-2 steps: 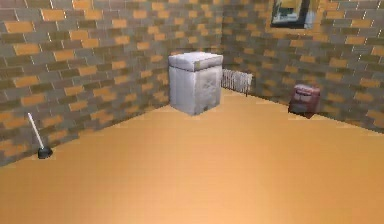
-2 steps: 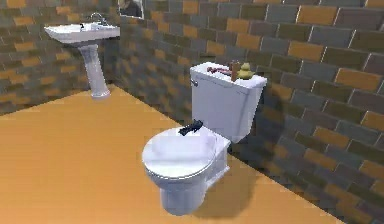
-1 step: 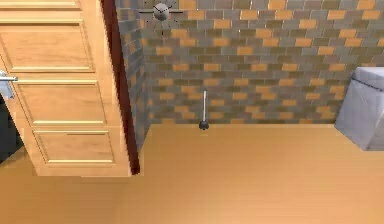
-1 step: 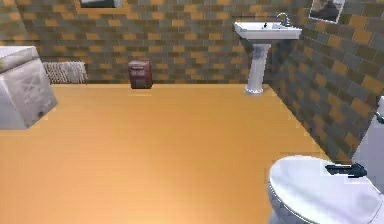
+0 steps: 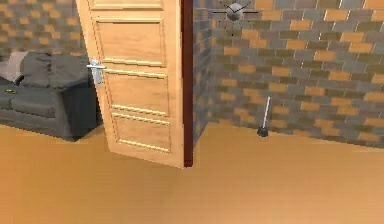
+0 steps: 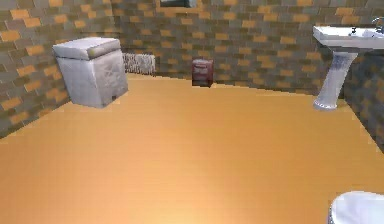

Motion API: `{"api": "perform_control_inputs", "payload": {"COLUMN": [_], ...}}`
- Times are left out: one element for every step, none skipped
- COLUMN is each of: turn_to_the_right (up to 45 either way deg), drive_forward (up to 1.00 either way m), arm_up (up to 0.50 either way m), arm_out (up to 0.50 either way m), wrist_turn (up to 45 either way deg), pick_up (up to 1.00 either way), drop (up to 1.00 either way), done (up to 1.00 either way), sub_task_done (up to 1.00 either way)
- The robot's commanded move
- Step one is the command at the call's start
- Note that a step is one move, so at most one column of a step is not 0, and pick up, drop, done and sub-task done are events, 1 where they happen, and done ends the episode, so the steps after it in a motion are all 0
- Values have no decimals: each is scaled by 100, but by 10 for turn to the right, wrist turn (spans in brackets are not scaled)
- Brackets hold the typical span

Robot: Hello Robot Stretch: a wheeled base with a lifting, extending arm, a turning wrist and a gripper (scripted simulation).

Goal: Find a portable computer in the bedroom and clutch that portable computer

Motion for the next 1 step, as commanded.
{"api": "perform_control_inputs", "payload": {"turn_to_the_right": [0], "drive_forward": [10], "arm_up": [0], "arm_out": [0], "wrist_turn": [0], "pick_up": [0], "drop": [0], "done": [0], "sub_task_done": [0]}}
